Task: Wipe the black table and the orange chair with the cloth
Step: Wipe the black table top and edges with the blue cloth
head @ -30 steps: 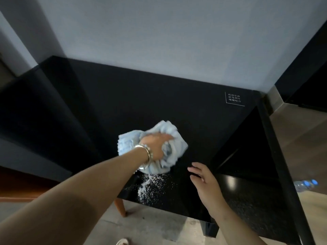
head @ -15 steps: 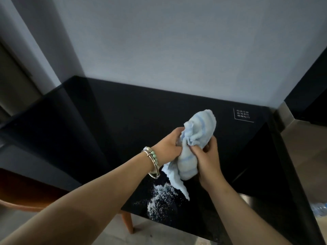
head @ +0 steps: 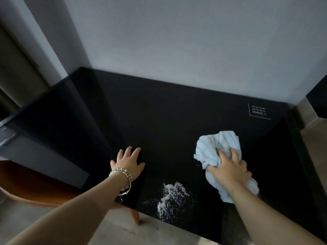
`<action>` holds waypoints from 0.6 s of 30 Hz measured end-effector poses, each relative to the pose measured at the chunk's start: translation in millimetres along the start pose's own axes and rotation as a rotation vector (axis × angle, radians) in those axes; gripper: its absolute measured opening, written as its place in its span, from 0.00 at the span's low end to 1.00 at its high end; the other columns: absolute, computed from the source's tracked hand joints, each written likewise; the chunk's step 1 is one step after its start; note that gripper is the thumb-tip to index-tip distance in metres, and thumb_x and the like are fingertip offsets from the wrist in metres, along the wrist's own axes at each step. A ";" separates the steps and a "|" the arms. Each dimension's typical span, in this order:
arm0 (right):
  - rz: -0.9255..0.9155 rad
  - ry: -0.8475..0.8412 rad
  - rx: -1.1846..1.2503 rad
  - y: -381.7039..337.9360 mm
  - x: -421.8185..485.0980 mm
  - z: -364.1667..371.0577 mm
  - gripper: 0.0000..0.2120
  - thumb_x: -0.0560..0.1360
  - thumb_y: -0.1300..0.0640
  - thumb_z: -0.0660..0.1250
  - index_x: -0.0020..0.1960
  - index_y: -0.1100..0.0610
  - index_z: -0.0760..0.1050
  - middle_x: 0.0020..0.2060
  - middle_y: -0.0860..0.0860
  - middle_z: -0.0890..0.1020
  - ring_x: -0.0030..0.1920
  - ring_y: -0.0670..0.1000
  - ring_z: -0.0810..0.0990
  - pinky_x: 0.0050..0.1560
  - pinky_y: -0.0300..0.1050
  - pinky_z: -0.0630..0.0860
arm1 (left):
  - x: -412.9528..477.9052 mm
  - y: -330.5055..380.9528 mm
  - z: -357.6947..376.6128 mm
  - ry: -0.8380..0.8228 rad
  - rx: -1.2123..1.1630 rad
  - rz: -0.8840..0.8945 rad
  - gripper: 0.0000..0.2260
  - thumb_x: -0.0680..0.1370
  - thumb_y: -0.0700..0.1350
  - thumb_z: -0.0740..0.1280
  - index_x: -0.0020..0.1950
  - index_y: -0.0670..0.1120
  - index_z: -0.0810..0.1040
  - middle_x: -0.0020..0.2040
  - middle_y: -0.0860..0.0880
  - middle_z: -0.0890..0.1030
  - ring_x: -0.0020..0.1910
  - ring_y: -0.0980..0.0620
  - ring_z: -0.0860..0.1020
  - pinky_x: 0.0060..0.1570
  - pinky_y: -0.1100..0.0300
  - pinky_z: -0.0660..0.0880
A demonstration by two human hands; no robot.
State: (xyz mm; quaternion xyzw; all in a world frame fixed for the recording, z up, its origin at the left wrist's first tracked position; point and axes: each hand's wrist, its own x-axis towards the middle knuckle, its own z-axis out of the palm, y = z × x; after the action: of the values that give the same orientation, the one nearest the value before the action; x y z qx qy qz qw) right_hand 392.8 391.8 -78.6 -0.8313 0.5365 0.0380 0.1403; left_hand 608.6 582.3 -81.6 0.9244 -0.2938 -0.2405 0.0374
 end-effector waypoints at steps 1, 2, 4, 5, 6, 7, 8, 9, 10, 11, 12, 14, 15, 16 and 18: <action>-0.019 0.026 -0.010 -6.6 -4.9 2.7 0.29 0.71 0.37 0.61 0.70 0.38 0.57 0.70 0.46 0.56 0.62 0.58 0.65 0.58 0.55 0.68 | -0.4 -3.0 2.6 0.020 0.019 -0.005 0.27 0.79 0.58 0.56 0.76 0.59 0.49 0.78 0.53 0.46 0.76 0.44 0.43 0.72 0.40 0.50; -0.056 0.039 -0.023 -12.7 -10.9 7.8 0.28 0.72 0.38 0.62 0.70 0.39 0.59 0.70 0.46 0.58 0.61 0.57 0.66 0.57 0.53 0.68 | 0.3 -5.4 4.3 0.028 0.031 0.004 0.27 0.80 0.59 0.55 0.76 0.59 0.49 0.78 0.53 0.46 0.76 0.45 0.42 0.73 0.41 0.48; -0.201 0.037 -0.029 -25.7 -28.3 16.9 0.27 0.71 0.38 0.64 0.68 0.40 0.63 0.69 0.44 0.62 0.60 0.55 0.66 0.55 0.49 0.69 | 2.1 -9.6 3.6 0.004 0.045 0.029 0.25 0.81 0.57 0.53 0.76 0.59 0.48 0.78 0.54 0.45 0.76 0.45 0.41 0.73 0.41 0.47; -0.290 0.020 -0.009 -30.5 -36.9 20.9 0.25 0.71 0.40 0.64 0.67 0.41 0.66 0.67 0.43 0.64 0.58 0.54 0.67 0.54 0.47 0.69 | 2.8 -11.2 2.0 -0.015 0.054 0.038 0.25 0.81 0.57 0.52 0.76 0.59 0.47 0.78 0.54 0.44 0.76 0.45 0.41 0.73 0.42 0.47; -0.375 0.014 0.023 -32.3 -44.0 24.2 0.23 0.71 0.41 0.64 0.65 0.42 0.69 0.65 0.44 0.67 0.57 0.54 0.68 0.51 0.46 0.69 | 3.0 -12.4 0.2 -0.030 0.075 0.048 0.25 0.81 0.56 0.52 0.76 0.60 0.47 0.78 0.53 0.44 0.76 0.45 0.42 0.73 0.42 0.47; -0.426 0.048 0.055 -31.8 -48.7 25.5 0.22 0.69 0.43 0.64 0.63 0.45 0.72 0.63 0.45 0.71 0.55 0.55 0.71 0.48 0.47 0.70 | 2.9 -13.9 -1.1 -0.038 0.108 0.059 0.25 0.81 0.56 0.52 0.76 0.60 0.46 0.78 0.53 0.44 0.76 0.45 0.42 0.73 0.42 0.48; -0.428 0.162 0.094 -29.3 -49.0 23.8 0.22 0.67 0.44 0.65 0.60 0.48 0.76 0.60 0.49 0.75 0.52 0.59 0.74 0.45 0.49 0.72 | 3.0 -15.2 -1.5 -0.038 0.139 0.072 0.26 0.81 0.57 0.52 0.76 0.60 0.45 0.78 0.53 0.43 0.76 0.44 0.42 0.73 0.42 0.49; -0.361 0.294 0.120 -23.9 -41.5 20.7 0.22 0.66 0.46 0.67 0.59 0.51 0.77 0.58 0.53 0.77 0.49 0.63 0.76 0.44 0.53 0.73 | 3.0 -15.7 -1.3 -0.036 0.160 0.080 0.26 0.81 0.58 0.52 0.76 0.60 0.45 0.78 0.53 0.43 0.76 0.44 0.42 0.73 0.42 0.49; -0.230 0.349 0.146 -16.4 -28.7 12.8 0.23 0.66 0.49 0.69 0.61 0.52 0.76 0.60 0.55 0.76 0.51 0.66 0.75 0.46 0.57 0.73 | 2.9 -15.7 -0.7 -0.038 0.171 0.084 0.27 0.80 0.59 0.53 0.76 0.60 0.44 0.78 0.52 0.43 0.76 0.43 0.42 0.73 0.42 0.49; -0.079 0.320 0.161 -7.9 -13.9 2.1 0.25 0.69 0.49 0.70 0.64 0.51 0.72 0.65 0.56 0.71 0.56 0.67 0.72 0.51 0.60 0.71 | 2.7 -15.6 -0.4 -0.045 0.178 0.089 0.28 0.80 0.60 0.53 0.76 0.59 0.43 0.78 0.52 0.42 0.76 0.43 0.42 0.73 0.41 0.49; 0.047 0.218 0.144 0.9 -0.5 -7.5 0.26 0.71 0.47 0.68 0.68 0.50 0.67 0.69 0.54 0.66 0.61 0.66 0.68 0.57 0.62 0.69 | 2.5 -15.4 -0.5 -0.053 0.184 0.092 0.29 0.79 0.61 0.54 0.76 0.59 0.43 0.78 0.52 0.42 0.76 0.43 0.42 0.72 0.41 0.49; 0.169 0.100 0.015 11.0 14.0 -12.0 0.28 0.75 0.41 0.61 0.71 0.50 0.59 0.73 0.51 0.57 0.65 0.63 0.64 0.62 0.62 0.66 | 3.2 -16.0 -2.0 -0.067 0.192 0.095 0.30 0.79 0.61 0.54 0.76 0.59 0.43 0.78 0.52 0.42 0.76 0.43 0.41 0.72 0.41 0.49; 0.172 0.087 -0.056 7.4 13.0 -7.2 0.29 0.75 0.40 0.58 0.71 0.50 0.58 0.74 0.50 0.55 0.66 0.63 0.63 0.62 0.61 0.65 | 3.5 -16.3 -2.6 -0.073 0.193 0.095 0.31 0.79 0.61 0.54 0.76 0.59 0.43 0.78 0.52 0.42 0.76 0.43 0.41 0.72 0.41 0.49; 0.142 0.097 -0.087 -0.9 7.4 -0.5 0.28 0.75 0.39 0.57 0.71 0.50 0.58 0.75 0.50 0.54 0.66 0.63 0.62 0.62 0.60 0.65 | 4.0 -16.2 -2.8 -0.074 0.195 0.095 0.31 0.79 0.61 0.54 0.76 0.59 0.43 0.78 0.52 0.41 0.76 0.43 0.41 0.72 0.40 0.49; 0.025 0.131 -0.108 -21.8 -11.3 15.4 0.27 0.74 0.39 0.59 0.70 0.49 0.61 0.74 0.50 0.58 0.65 0.62 0.64 0.59 0.56 0.66 | 3.4 -15.2 -1.1 -0.072 0.203 0.096 0.30 0.79 0.61 0.53 0.76 0.58 0.42 0.78 0.51 0.41 0.76 0.43 0.41 0.72 0.40 0.49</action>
State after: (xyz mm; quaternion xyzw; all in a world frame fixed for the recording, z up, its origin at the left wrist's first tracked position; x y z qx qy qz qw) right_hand 409.1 414.4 -86.8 -0.8315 0.5523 0.0142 0.0591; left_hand 619.5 592.8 -85.3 0.8991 -0.3615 -0.2405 -0.0555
